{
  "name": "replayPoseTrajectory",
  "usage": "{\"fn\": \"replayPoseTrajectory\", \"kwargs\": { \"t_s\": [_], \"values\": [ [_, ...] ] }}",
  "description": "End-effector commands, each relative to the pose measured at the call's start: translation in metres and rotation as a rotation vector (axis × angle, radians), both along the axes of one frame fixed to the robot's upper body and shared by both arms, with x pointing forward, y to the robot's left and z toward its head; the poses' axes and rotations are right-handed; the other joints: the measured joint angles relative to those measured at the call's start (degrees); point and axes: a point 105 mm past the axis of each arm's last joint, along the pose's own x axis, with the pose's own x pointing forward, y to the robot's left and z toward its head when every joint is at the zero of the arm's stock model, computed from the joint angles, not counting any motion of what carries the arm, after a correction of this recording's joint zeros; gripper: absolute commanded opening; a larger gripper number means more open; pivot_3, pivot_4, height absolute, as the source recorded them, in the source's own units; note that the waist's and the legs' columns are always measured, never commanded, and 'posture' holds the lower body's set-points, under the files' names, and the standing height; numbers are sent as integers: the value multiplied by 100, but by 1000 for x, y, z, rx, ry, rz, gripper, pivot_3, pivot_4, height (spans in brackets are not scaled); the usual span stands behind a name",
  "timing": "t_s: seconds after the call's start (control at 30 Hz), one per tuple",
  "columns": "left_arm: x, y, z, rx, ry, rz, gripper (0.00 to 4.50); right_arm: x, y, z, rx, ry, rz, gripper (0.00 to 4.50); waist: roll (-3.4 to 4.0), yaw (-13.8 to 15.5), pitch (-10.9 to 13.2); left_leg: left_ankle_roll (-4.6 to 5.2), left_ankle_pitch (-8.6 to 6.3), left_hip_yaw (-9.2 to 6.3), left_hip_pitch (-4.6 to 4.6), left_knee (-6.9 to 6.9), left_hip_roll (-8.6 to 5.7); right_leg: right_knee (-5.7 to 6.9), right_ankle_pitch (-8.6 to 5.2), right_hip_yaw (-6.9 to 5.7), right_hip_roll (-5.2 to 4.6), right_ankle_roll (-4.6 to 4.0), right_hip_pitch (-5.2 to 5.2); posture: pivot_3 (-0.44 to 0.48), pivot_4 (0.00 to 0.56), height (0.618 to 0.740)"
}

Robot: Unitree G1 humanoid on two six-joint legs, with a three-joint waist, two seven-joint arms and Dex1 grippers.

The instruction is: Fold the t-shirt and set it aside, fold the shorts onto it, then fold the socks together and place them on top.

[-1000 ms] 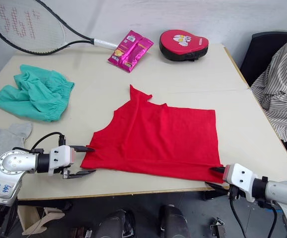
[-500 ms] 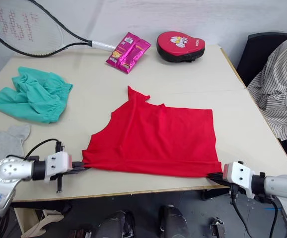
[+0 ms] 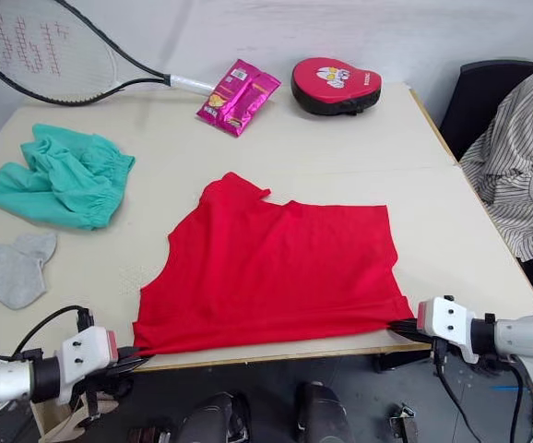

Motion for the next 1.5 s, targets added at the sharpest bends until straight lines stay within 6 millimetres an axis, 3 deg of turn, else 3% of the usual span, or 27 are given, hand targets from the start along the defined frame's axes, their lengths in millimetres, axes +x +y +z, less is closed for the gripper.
{"fn": "replayPoseTrajectory", "kwargs": {
  "t_s": [0.03, 0.47, 0.57, 0.73, 0.93, 1.0, 1.13, 1.27, 1.33, 1.43, 1.5],
  "values": [
    [-2, 7, 2, 30, -6, 27, 31, -7, -10, -10, -37, 62, -22, 0, -2, 4, -1, 1, -1, 0, 0, 1, 0, -2, 0, 0, 0, 0, -1, 0, 150, 740],
    [-11, 9, 4, 1, 28, 40, 31, -17, -7, -14, -3, 106, 6, 0, -4, 1, -3, -5, -14, 0, 0, -10, 2, -4, -2, -4, 3, 7, -2, 0, 150, 740],
    [-11, 6, 12, -32, 23, 21, 612, -14, -7, -12, 44, 108, -34, 0, -4, 2, -3, -4, -16, 0, -1, -10, 2, -4, -3, -5, 3, 7, -3, 0, 150, 740],
    [-12, 10, 30, -51, 12, -13, 2173, -25, -3, -2, 71, 159, 9, 1597, -3, 5, -1, -3, -17, 0, -1, -7, 2, -7, -4, -4, 3, 4, -2, 0, 150, 740],
    [-14, 31, 63, -112, 140, -5, 4129, -26, -19, 32, 61, 225, -16, 3688, 15, -2, 11, -1, -17, 0, -11, -1, 1, -8, -5, -4, 3, 3, -9, 0, 150, 740],
    [0, 36, 84, -196, 128, 34, 4500, -13, -32, 49, 62, 242, -72, 4428, 31, -18, 25, 0, -18, 1, -10, 8, 0, -9, -12, 0, 3, -13, -8, 0, 150, 740],
    [51, 56, 113, -311, 84, 175, 4500, 32, -46, 85, 99, 155, -172, 4477, 54, -29, 51, 1, -17, 0, -9, 15, -3, -19, 13, 5, 3, -29, -17, 0, 150, 740],
    [100, 53, 116, -342, 53, 211, 4500, 95, -44, 109, 206, -32, -273, 4477, 77, -63, 62, -2, -15, 0, -5, -4, -4, -44, 28, 5, 12, -33, -13, 0, 150, 740],
    [134, 45, 119, -373, -2, 238, 4500, 126, -39, 116, 241, -109, -322, 4477, 74, -63, 63, -37, 3, 14, -13, -2, -8, -1, 70, 8, 12, 54, -31, 0, 150, 740],
    [174, 36, 115, -395, 1, 305, 4500, 159, -35, 114, 266, -146, -426, 4477, 72, -40, 64, -28, 35, 38, -75, 23, 0, 47, 58, 30, 47, 64, -108, 0, 150, 740],
    [202, 15, 107, -389, 11, 291, 4500, 181, -24, 109, 279, -156, -496, 4477, 69, -16, 66, -33, 41, 55, -109, 37, 0, 95, 45, 41, 85, 69, -148, 0, 150, 740]
  ]
}}
